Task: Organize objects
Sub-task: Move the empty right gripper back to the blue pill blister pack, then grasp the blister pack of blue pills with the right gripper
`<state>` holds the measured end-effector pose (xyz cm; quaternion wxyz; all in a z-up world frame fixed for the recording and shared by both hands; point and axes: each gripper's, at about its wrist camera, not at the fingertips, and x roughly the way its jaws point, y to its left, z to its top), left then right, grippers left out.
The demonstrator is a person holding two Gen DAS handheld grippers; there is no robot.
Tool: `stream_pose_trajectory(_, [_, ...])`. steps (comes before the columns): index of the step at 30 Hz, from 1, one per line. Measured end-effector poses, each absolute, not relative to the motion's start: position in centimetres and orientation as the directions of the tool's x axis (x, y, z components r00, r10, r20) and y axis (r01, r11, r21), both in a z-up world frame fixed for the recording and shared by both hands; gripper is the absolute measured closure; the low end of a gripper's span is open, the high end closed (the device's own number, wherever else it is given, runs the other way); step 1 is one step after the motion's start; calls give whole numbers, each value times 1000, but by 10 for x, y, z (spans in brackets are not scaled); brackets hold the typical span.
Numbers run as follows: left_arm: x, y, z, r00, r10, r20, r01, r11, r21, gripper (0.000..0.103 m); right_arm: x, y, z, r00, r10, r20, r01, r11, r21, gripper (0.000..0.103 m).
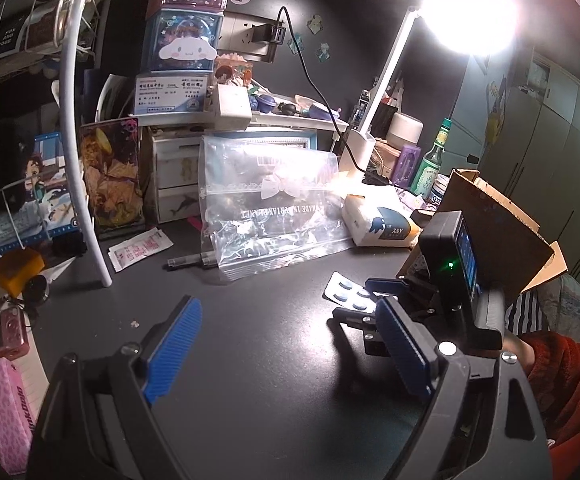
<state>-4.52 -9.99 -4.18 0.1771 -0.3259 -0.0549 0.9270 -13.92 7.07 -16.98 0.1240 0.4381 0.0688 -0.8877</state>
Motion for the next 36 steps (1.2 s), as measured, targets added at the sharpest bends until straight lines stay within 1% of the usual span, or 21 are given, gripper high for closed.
stream_pose_trajectory(2, [-46,-100,-42,-724,363,-586,-292,-932,-216,16,-136,70,-169,-578,-190,-793,293,-956,15,37])
stream_pose_trajectory(6, [-44,-98,-41,-725,360,-588,-291,-933,-212,16,-128,54,-166,-545,-275,-792,377,-924,61,38])
stream_pose_trajectory(10, [-41,-98,-40,-728,348,-590,-280,-937,-208,16,-113,46,-161,-536,-275,-798,423,-906,28,38])
stream_pose_trajectory(11, [-41,-98,-40,-728,346,-592,-277,-938,-207,16,-111,47,-160,-537,-268,-800,431,-902,13,36])
stream_pose_trajectory(12, [-39,-97,-40,-728,345,-592,-277,-938,-206,16,-109,49,-159,-539,-249,-804,436,-900,-13,32])
stream_pose_trajectory(14, [-37,-95,-39,-731,345,-589,-277,-938,-206,16,-107,54,-161,-551,-209,-808,430,-901,-59,27])
stream_pose_trajectory(16, [-35,-93,-37,-729,355,-585,-289,-935,-207,16,-114,50,-164,-545,-194,-816,432,-899,-74,27])
stream_pose_trajectory(19, [-34,-88,-36,-725,352,-592,-294,-935,-197,16,-112,55,-165,-513,-227,-828,455,-890,-37,27])
stream_pose_trajectory(22, [-34,-83,-36,-720,353,-597,-299,-935,-191,16,-106,58,-163,-446,-325,-834,483,-872,81,27])
stream_pose_trajectory(26, [-34,-81,-36,-714,360,-600,-307,-932,-194,16,-99,60,-161,-496,-272,-825,462,-887,15,27])
stream_pose_trajectory(28, [-35,-80,-38,-707,364,-607,-310,-930,-197,16,-98,59,-165,-479,-272,-834,469,-883,19,26])
stream_pose_trajectory(29, [-37,-81,-39,-703,362,-612,-305,-931,-200,16,-96,58,-166,-486,-271,-831,474,-880,9,32])
stream_pose_trajectory(30, [-38,-83,-40,-703,354,-617,-294,-934,-202,16,-95,57,-167,-495,-263,-828,479,-878,-7,47])
stream_pose_trajectory(31, [-39,-84,-41,-702,349,-621,-286,-936,-204,16,-92,57,-166,-509,-266,-819,484,-875,-17,57])
stream_pose_trajectory(32, [-40,-85,-43,-699,348,-624,-281,-937,-207,16,-93,56,-165,-514,-266,-816,480,-877,-16,62])
stream_pose_trajectory(36, [-45,-87,-51,-680,346,-646,-269,-938,-220,16,-88,49,-163,-524,-258,-812,513,-857,-58,63])
